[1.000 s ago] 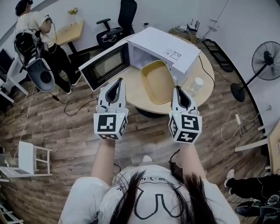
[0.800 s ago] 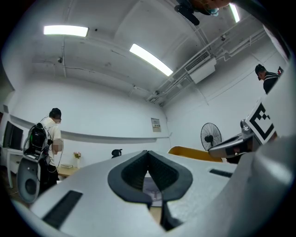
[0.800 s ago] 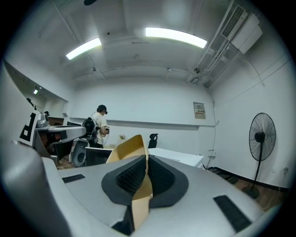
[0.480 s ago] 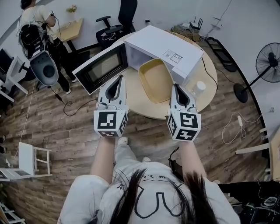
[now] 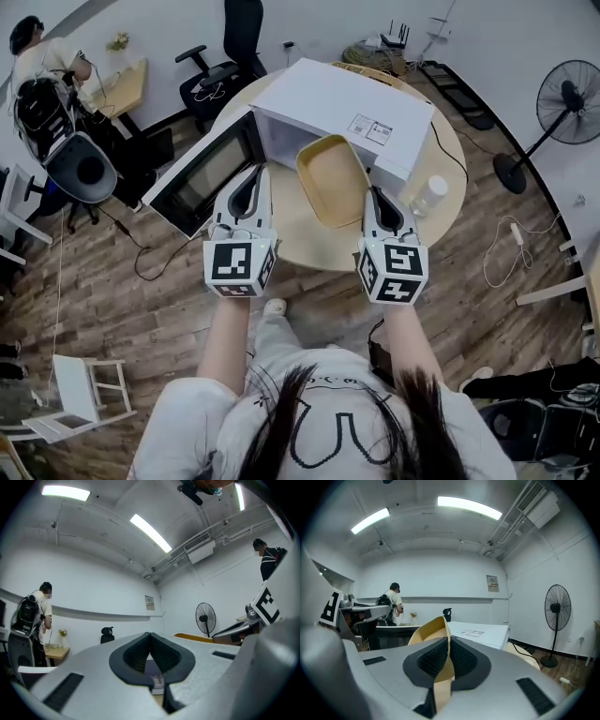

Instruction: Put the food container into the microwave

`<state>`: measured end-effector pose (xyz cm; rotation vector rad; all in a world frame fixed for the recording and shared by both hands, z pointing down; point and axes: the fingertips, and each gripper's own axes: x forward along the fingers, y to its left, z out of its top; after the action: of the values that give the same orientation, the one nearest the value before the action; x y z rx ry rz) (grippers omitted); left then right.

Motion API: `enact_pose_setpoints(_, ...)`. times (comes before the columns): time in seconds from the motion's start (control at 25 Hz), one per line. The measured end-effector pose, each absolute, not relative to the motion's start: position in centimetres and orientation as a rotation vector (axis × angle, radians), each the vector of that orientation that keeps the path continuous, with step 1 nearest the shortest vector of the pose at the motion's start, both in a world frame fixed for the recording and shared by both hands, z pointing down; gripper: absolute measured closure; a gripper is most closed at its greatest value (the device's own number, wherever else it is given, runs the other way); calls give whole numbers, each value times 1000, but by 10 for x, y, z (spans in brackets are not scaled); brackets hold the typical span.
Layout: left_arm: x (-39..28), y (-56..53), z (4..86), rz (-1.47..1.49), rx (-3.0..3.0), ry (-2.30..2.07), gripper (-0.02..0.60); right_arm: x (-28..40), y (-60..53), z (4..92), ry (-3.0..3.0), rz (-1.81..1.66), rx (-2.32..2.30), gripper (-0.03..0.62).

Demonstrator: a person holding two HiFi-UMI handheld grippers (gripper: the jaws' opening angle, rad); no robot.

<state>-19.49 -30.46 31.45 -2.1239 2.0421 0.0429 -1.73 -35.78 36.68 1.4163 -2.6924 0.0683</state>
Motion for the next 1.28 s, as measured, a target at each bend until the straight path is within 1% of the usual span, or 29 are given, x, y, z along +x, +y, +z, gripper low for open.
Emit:
enact_pose_setpoints(0.24, -209, -364, 319, 36, -2215, 1979, 574, -29, -398, 378, -2631, 128, 1501, 556)
enact_pose_setpoints(0.64, -265, -430, 339, 36, -2347, 1896, 574, -91, -433, 412, -2511, 206, 1553, 556)
enact_pose_setpoints(0.92, -273, -457, 359, 16, -2452, 1807, 574, -110, -447, 449, -2406, 278, 1596, 556)
enact_pose_setpoints(1.28, -278, -482, 366, 7, -2517, 1705, 574, -113, -477, 493, -2294, 423, 1681, 556)
